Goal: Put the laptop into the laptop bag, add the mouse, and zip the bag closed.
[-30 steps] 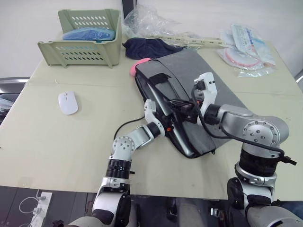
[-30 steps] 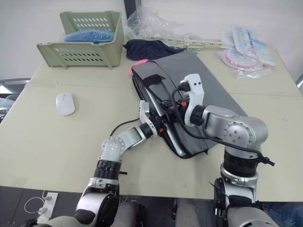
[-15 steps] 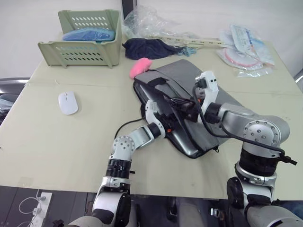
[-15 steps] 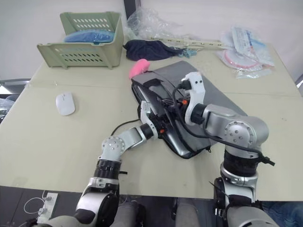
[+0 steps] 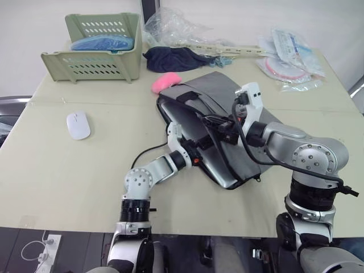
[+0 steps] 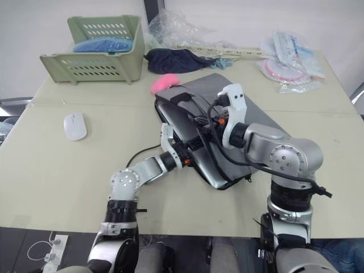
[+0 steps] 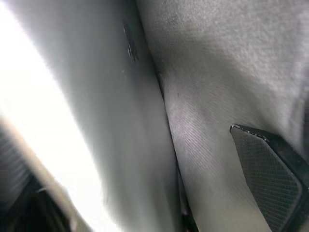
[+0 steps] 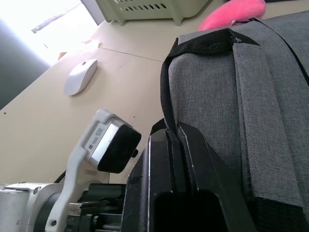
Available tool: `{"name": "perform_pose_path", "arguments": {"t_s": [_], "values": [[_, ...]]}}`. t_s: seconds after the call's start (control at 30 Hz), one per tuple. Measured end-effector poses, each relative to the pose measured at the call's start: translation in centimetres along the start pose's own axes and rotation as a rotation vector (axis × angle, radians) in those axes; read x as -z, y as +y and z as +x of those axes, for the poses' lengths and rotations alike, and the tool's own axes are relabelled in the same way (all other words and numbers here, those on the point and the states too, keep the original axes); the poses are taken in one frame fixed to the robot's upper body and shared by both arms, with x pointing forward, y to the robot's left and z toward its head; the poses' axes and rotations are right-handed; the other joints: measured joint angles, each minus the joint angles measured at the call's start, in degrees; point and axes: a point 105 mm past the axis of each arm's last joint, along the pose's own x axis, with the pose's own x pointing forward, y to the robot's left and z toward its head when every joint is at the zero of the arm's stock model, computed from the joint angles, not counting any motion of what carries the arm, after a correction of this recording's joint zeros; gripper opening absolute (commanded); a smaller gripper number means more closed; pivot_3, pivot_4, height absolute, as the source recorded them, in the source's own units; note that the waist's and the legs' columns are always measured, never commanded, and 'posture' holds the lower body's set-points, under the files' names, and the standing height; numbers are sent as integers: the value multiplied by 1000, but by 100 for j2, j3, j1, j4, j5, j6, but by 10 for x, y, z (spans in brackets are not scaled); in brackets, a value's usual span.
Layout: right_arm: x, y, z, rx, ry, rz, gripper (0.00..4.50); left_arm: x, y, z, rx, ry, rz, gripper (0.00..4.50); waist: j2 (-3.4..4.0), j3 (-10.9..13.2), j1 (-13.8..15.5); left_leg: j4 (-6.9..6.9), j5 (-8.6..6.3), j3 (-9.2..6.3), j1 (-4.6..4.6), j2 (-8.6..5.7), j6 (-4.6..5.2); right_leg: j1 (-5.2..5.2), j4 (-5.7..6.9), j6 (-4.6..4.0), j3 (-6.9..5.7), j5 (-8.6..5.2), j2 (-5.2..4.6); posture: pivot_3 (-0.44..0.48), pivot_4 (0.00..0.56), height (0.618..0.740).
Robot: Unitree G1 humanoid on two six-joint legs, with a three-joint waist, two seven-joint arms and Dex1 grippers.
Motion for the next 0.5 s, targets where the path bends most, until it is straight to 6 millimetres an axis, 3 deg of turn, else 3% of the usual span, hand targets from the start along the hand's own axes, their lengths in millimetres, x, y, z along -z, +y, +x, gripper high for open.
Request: {"name": "perform_pose_path", "arguments": {"t_s": [0.4, 0.5], "values": [[4, -2, 3, -5, 18, 3, 0, -8, 8, -20, -46, -68, -17, 4458, 0, 0, 8, 3, 0, 0, -1, 0, 0, 0, 0, 0, 3, 0, -1, 0, 150, 740], [4, -2, 3, -6, 16, 2, 0, -11, 11, -23, -61, -78, -24, 3570, 0, 0, 6, 4, 0, 1, -1, -1, 0, 0, 0, 0, 4, 0, -1, 0, 150, 740]]}}
